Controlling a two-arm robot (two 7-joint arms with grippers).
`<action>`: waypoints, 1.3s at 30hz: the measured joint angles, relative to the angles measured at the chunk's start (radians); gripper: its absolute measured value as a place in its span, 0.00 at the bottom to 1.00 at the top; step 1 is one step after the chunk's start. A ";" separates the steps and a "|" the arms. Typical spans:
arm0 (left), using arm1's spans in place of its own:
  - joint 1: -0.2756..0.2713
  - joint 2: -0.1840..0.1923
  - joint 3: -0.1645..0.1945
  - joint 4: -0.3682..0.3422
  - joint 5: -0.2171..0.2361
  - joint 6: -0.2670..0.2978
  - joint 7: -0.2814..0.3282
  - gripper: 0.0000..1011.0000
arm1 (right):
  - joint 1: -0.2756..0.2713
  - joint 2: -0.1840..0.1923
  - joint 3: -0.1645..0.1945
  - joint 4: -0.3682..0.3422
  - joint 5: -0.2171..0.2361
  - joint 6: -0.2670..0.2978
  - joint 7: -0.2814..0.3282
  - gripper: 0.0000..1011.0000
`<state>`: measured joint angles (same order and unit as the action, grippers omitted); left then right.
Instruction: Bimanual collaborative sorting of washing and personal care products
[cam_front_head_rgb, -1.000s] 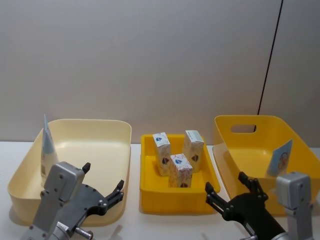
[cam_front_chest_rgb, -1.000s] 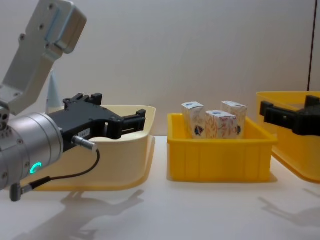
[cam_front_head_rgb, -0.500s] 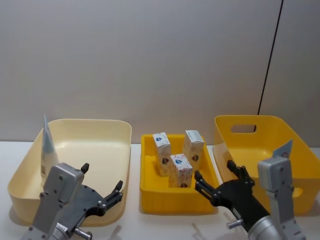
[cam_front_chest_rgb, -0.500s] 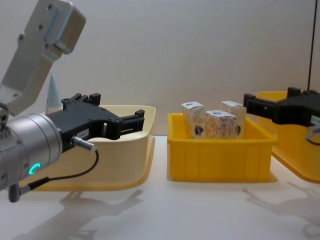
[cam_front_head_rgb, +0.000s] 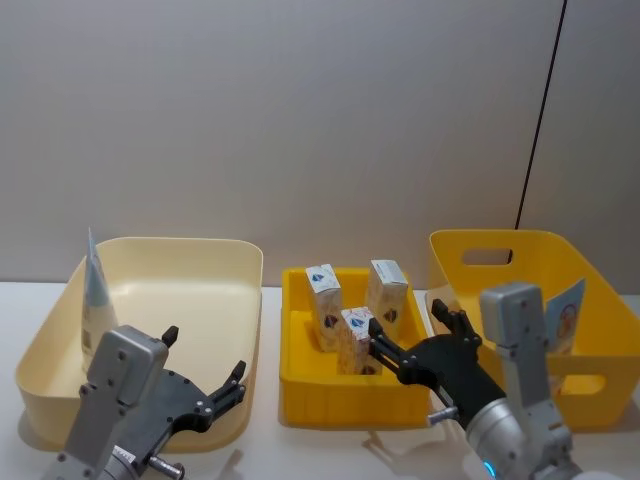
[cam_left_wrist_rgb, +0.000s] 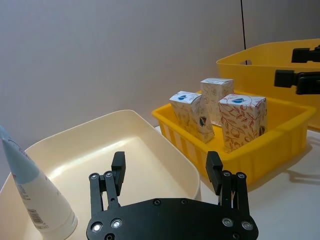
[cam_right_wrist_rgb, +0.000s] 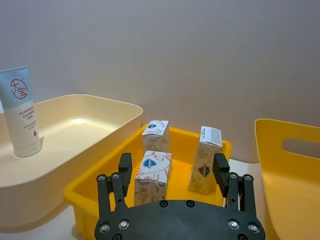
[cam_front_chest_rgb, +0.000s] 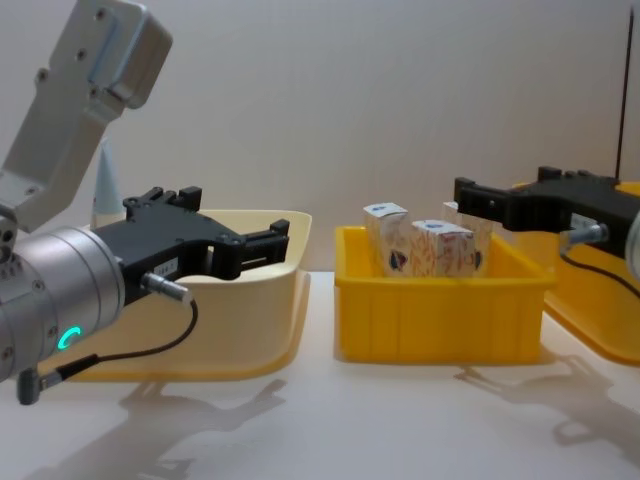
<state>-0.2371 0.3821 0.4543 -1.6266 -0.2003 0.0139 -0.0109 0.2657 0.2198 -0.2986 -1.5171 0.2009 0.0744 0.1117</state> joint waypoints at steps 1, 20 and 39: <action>0.000 0.000 0.000 0.000 0.000 0.000 0.000 0.99 | 0.006 -0.003 -0.001 0.007 -0.002 0.002 0.001 0.99; 0.000 0.000 0.000 0.000 0.000 0.000 0.000 0.99 | 0.115 -0.080 -0.029 0.158 -0.053 0.051 -0.029 0.99; 0.000 0.000 0.000 0.000 0.000 0.000 0.000 0.99 | 0.162 -0.130 -0.048 0.253 -0.092 0.093 -0.054 0.98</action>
<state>-0.2372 0.3821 0.4542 -1.6262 -0.2004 0.0138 -0.0110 0.4273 0.0897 -0.3462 -1.2643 0.1088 0.1676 0.0576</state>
